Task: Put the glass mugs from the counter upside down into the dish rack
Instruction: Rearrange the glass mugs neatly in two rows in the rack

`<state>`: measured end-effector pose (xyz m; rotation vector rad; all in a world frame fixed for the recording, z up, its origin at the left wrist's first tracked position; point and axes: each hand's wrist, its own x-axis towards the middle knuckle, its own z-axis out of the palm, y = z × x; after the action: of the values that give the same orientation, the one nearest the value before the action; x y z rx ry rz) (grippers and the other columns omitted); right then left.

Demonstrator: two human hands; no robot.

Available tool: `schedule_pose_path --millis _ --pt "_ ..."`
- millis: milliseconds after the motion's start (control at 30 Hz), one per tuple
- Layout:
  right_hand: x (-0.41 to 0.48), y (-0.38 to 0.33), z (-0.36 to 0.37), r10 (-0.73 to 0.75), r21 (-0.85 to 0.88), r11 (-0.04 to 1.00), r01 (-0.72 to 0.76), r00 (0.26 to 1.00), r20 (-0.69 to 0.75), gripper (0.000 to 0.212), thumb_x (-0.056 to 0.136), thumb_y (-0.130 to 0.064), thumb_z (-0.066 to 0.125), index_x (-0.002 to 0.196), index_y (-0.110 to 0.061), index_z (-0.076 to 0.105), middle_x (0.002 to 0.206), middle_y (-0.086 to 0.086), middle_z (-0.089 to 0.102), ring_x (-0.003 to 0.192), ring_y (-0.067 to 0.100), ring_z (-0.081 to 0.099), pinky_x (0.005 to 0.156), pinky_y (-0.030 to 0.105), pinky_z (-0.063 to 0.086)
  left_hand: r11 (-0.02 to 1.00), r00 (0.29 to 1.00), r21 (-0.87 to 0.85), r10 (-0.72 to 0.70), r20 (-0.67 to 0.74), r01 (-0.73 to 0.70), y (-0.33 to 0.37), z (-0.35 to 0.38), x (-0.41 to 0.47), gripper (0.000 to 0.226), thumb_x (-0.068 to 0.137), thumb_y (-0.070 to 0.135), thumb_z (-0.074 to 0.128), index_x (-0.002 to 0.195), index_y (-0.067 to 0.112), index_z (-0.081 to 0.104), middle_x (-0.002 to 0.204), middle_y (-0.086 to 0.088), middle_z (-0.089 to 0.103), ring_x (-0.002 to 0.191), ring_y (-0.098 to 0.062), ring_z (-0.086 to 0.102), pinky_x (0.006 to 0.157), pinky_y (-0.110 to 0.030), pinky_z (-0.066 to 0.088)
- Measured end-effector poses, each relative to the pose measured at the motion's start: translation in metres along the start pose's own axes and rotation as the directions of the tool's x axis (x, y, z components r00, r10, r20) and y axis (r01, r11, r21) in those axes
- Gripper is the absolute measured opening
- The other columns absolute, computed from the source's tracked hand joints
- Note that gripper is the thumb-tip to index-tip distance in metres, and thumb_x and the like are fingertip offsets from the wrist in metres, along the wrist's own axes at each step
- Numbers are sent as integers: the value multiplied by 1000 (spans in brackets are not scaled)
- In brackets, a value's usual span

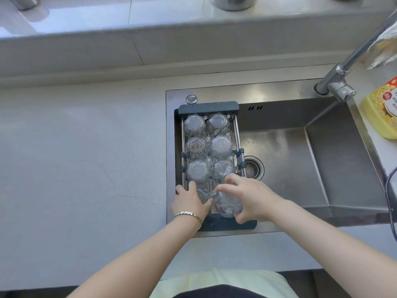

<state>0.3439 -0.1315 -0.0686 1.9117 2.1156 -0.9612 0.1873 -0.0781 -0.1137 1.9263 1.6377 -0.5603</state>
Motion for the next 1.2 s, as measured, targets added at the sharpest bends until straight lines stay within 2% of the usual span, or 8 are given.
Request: schedule_pose_path --millis 267,433,533,600,700,767,1033,1200 --pt "14 13 10 -36 -19 999 36 999 5 68 65 -10 67 127 -31 49 125 2 47 108 26 51 89 30 40 897 928 249 373 12 -365 -20 -3 8 67 79 42 63 135 22 31 136 -4 39 119 -26 45 95 -38 43" --pt "25 11 38 -157 -1 988 157 987 24 62 69 14 53 119 -23 58 127 6 54 117 31 42 94 39 40 871 906 269 423 12 -410 -23 -6 12 68 81 46 62 137 20 33 138 0 43 125 -22 44 99 -36 40" --pt "21 9 60 -97 52 993 107 981 -166 71 55 21 57 114 -19 60 125 12 58 114 36 51 90 46 50 873 912 287 409 12 -395 -23 -7 15 65 83 47 60 135 18 36 136 -1 47 125 -21 45 100 -36 39" --pt "13 6 70 118 315 949 -33 959 -256 74 62 15 57 127 -20 51 135 11 45 124 31 42 102 42 44 872 919 311 394 10 -377 -21 -8 14 62 83 48 60 132 16 39 132 -3 50 122 -22 47 99 -35 39" --pt "7 0 74 530 707 622 -336 846 -64 69 79 -14 64 140 -17 31 137 10 41 125 25 45 106 39 41 894 934 295 358 -17 -337 -18 -6 13 57 81 48 61 123 15 43 125 -5 52 118 -23 49 94 -33 42" --pt "12 -2 75 606 751 504 -427 794 46 75 78 -31 70 140 -13 32 133 10 52 120 25 52 101 37 43 905 939 279 343 -35 -320 -17 -5 13 56 80 49 62 120 16 44 124 -5 52 117 -23 49 93 -33 42" --pt "15 -7 74 636 730 493 -473 769 69 81 72 -42 75 138 -11 40 136 9 54 122 25 54 103 36 42 914 948 287 315 -51 -288 -18 1 10 63 82 49 60 130 16 37 133 -4 47 123 -24 44 99 -35 40" --pt "19 -3 58 538 551 642 -533 826 172 62 79 -44 67 126 -8 47 125 12 60 114 28 56 89 31 44 864 948 398 316 51 -309 -12 -5 4 72 86 47 55 140 9 27 140 -8 42 127 -26 42 101 -38 39"
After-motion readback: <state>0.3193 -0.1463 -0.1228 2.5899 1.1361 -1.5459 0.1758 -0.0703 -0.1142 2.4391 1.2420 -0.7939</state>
